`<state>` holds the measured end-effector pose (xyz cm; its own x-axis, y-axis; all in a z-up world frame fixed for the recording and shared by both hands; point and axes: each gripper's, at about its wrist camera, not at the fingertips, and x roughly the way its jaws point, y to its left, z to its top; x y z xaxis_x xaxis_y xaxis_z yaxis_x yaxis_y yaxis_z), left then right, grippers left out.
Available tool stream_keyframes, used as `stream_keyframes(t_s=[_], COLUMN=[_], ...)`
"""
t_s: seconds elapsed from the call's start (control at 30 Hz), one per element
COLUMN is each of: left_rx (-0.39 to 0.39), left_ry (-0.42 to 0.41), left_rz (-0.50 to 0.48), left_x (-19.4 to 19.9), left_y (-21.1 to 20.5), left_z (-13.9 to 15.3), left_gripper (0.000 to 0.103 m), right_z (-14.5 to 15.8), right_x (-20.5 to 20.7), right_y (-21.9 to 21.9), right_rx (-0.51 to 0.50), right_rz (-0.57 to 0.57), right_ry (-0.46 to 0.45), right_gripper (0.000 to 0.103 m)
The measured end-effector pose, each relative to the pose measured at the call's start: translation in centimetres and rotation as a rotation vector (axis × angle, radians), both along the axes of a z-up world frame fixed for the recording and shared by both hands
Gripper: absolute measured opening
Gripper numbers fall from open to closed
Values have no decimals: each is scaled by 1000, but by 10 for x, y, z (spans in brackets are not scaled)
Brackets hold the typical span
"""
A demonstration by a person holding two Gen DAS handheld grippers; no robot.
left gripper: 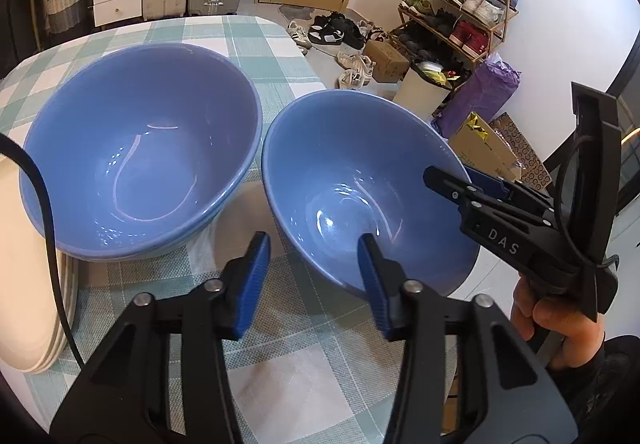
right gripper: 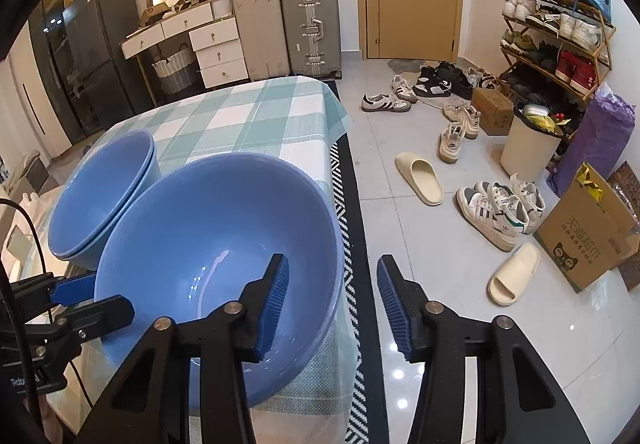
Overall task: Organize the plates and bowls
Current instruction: 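Close both grippers on the blue bowl rim, then lift the blue bowl with both grippers and carry it over the other bowl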
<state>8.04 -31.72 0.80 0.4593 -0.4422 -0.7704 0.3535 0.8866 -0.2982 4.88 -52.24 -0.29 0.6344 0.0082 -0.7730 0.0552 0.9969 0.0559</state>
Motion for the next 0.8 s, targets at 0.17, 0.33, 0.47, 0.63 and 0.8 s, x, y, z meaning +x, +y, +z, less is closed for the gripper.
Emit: stream_keyframes(t_s=[0.17,0.33,0.47,0.63,0.8], left_rx=[5,8,14,26,27], left_ry=[-21,-33,-35,-49,-63], left_rz=[-9,-11,-15,-24,-38], left_x=[-2,-3,-2,-5,-9], left_y=[-4,-3,-3,-4,-4], left_z=[2,3,4,6,11], left_gripper=[27,26,25,25,25], right_z=[-1,-2,-1,1,10], right_x=[-3,-6,-6,-9,-18], right_y=[3,5,6,7,8], right_rx=[-11,-22,-26,-32,-43], right_rz=[11,13,11,4,-5], right_ry=[-13,-21,-22,-30,-47], right_gripper=[24,17,17,17,17])
